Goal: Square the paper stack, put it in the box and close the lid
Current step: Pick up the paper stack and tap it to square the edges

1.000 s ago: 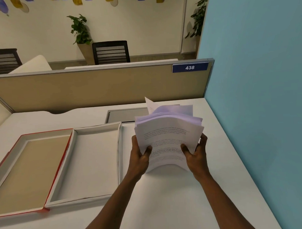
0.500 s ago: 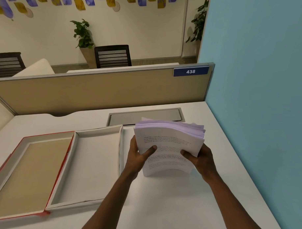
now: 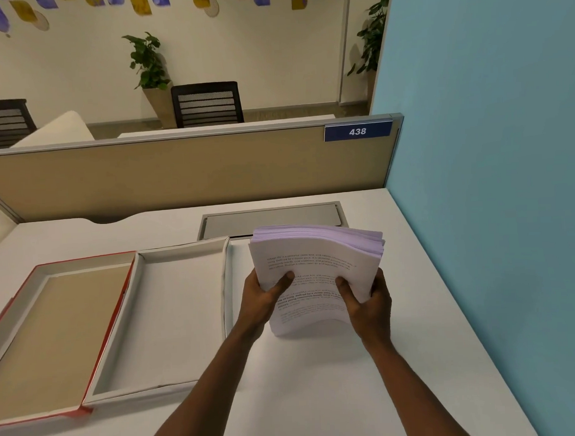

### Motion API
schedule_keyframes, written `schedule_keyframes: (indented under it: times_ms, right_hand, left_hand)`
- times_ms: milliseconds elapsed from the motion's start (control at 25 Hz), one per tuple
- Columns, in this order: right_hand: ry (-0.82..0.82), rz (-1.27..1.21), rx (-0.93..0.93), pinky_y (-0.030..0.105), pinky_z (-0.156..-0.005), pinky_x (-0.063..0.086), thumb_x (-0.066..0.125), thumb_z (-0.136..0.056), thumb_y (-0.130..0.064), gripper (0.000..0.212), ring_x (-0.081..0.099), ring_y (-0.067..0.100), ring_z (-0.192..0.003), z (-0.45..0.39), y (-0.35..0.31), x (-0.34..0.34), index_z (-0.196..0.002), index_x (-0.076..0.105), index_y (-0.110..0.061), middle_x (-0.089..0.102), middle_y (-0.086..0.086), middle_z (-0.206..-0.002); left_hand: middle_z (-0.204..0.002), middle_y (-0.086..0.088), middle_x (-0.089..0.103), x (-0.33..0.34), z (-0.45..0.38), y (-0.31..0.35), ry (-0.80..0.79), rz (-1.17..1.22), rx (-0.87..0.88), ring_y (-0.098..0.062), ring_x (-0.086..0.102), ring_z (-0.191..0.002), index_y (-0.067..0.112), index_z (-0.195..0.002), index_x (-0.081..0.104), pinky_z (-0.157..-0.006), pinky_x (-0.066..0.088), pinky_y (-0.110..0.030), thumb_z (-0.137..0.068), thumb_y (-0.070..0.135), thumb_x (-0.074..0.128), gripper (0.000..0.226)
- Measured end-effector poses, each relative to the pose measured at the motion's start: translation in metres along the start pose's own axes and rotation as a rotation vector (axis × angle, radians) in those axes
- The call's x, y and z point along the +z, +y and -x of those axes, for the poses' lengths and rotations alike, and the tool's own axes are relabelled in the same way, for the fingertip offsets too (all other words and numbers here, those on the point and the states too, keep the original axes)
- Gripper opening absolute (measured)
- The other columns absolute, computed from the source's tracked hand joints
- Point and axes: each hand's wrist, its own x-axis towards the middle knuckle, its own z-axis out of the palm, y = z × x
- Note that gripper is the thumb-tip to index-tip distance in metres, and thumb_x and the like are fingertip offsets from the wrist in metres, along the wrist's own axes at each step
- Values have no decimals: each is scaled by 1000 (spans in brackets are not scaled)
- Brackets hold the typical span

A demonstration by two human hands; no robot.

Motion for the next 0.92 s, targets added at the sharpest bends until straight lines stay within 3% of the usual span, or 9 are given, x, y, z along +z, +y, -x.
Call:
schedule_keyframes:
  times_ms: [80,240,360,640,760,920]
  right_hand:
    - [43,9,-9,7,-67,55,76,-83,-42,42,64,-10,-95,6,-6,8,-114,52,-56,64,-26,-105]
    - [71,10,-11,3,-59,50,70,-84,-48,28,64,-15,-88,0,-14,10,-105,54,-59,63,-27,-100]
    - [51,30,-17,7,-62,54,69,-83,-53,33,64,-13,-91,4,-10,5,-108,51,-66,63,-28,-103]
    - [-67,3,-6,22,-73,61,78,-69,-67,66,67,6,-105,-4,-9,-18,-126,51,-47,66,-22,-110]
    - [-85,9,74,33,-77,63,80,-62,-69,58,70,13,-102,3,2,-13,-114,61,-51,72,-17,-108]
    - [-51,-57,130,32,-76,64,79,-62,-70,49,71,9,-97,13,12,-6,-107,65,-54,73,-20,-103]
  left_hand:
    - [-121,-7,75,4,3,-2,17,-27,12,-30,74,-108,15,-132,63,-87,61,-60,-81,34,75,56]
    - [-120,-4,74,9,4,0,49,-60,69,-27,74,-107,18,-131,62,-84,64,-56,-85,36,73,50]
    - [-118,0,75,9,11,-9,65,-60,85,-24,75,-106,21,-130,63,-82,65,-54,-87,34,74,46]
    - [-120,10,74,3,14,-6,85,-80,108,-21,72,-111,32,-134,58,-87,65,-47,-74,56,82,69]
    - [-122,4,72,5,16,-12,77,-62,75,-24,71,-113,29,-133,57,-89,63,-54,-76,46,82,64]
    - [-122,1,73,7,16,-4,72,-62,79,-25,71,-111,24,-134,58,-87,63,-55,-78,48,78,64]
